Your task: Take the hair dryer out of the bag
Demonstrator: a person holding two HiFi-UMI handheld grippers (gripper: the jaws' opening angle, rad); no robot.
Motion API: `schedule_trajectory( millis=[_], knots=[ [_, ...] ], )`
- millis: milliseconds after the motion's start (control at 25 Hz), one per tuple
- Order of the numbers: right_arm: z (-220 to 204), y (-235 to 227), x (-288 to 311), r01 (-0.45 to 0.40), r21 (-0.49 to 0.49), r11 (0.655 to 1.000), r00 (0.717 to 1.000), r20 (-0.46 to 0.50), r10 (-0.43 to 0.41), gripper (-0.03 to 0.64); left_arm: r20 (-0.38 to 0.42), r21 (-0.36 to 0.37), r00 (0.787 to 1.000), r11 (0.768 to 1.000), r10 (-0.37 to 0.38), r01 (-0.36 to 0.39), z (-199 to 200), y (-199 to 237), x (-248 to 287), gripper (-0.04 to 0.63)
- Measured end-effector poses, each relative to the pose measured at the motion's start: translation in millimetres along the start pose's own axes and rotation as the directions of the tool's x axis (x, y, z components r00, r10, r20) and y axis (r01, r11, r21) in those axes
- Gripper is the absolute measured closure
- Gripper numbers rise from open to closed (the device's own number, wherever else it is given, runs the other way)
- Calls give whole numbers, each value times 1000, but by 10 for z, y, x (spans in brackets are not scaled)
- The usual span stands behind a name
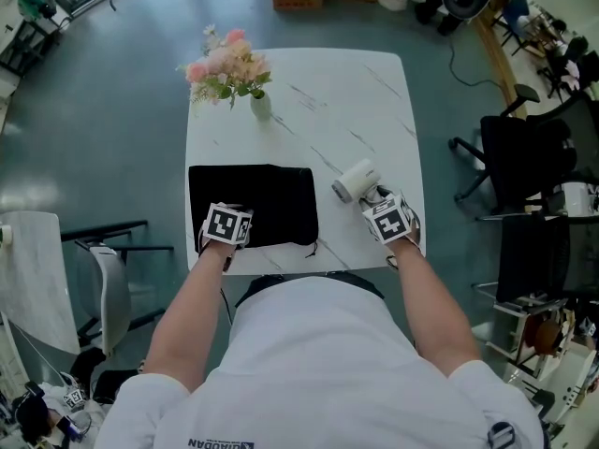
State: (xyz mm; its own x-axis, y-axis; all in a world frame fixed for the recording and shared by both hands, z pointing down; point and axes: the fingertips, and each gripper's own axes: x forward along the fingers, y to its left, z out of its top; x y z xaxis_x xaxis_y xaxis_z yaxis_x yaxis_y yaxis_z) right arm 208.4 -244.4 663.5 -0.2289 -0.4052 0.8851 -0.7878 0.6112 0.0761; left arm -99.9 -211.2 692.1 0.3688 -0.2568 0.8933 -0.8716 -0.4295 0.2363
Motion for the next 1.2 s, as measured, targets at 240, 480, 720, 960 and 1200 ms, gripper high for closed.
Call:
schedule_trajectory(
  millis=[240,480,720,960,1200],
  knots=[
    [-13,-59,59,28,0,1000,1000,-4,-28,399,0,10,1000,1000,8,-8,10,-4,1,506],
    [-25,-62,74,34,-6,999,999,-2,-34,397,21,8,1000,1000,-2,2,22,-19,-51,505],
    [-32,-66,84,29,-4,1000,999,-17,-29,383,52,12,998,1000,-24,24,109,-59,-108,506],
    [-35,-13,-55,72,-4,997,997,-13,-72,350,94,23,993,998,-65,63,169,-112,-214,505],
    [35,93,-305,122,36,992,991,41,-124,350,146,51,984,994,-106,99,258,-144,-411,506]
  ],
)
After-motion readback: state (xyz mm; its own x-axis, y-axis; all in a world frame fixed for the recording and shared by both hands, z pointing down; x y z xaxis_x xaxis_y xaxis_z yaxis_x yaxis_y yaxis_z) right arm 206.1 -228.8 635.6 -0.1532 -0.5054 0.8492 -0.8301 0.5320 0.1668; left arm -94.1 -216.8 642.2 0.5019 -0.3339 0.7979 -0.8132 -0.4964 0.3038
